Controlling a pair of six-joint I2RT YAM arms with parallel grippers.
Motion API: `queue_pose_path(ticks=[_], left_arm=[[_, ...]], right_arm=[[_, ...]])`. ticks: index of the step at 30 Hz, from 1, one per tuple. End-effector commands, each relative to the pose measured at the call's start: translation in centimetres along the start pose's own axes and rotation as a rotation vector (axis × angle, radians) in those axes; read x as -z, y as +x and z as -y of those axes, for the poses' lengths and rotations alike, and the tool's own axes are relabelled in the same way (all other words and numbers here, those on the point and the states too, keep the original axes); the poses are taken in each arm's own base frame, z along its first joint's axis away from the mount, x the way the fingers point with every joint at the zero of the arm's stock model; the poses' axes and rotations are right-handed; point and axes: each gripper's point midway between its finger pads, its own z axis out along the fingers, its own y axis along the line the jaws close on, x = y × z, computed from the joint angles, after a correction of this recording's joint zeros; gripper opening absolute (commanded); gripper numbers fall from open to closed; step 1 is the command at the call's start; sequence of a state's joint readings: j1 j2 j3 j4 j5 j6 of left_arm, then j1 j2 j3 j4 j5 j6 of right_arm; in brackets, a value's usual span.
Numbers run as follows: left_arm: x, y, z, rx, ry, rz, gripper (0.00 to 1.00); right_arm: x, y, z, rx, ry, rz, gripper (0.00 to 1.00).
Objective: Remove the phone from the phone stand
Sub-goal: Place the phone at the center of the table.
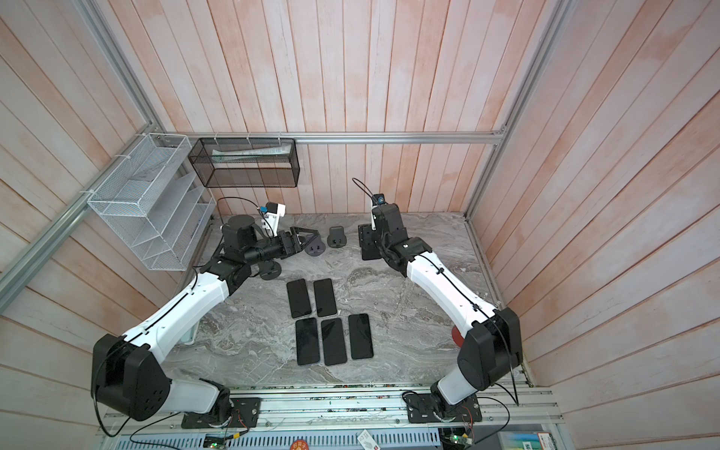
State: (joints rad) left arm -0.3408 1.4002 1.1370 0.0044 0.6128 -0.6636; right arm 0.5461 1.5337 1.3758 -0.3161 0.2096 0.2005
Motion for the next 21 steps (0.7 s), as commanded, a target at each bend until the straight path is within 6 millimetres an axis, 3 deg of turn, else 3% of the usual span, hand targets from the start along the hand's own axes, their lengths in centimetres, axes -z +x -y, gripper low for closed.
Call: queue_pose_path(ticks=[1,10,16,21], left_arm=[[0.8,-0.8,0.3,-0.01,-0.006,0.059,0.98],[1.1,-0.9,0.4,0.0,-0.01,0.081,0.98],[1.1,-0.8,-0.4,0.014,-0.039,0.092,0.99],[0.9,-0.6,-0.7,0.021,-0.042,0.087,0.99]], right_arm=[[1.7,0.9,-0.6,-0.049,0.007,-0.002,0.66],[4.0,6.1,-3.3,-0.083,-0.005,-0.097,0.65],[3.7,9.9,-3.8,-0.103,-0.007,-0.173,0.65],[2.8,11.6,-4.0,-0.11,-0.005,-0.197,0.65]])
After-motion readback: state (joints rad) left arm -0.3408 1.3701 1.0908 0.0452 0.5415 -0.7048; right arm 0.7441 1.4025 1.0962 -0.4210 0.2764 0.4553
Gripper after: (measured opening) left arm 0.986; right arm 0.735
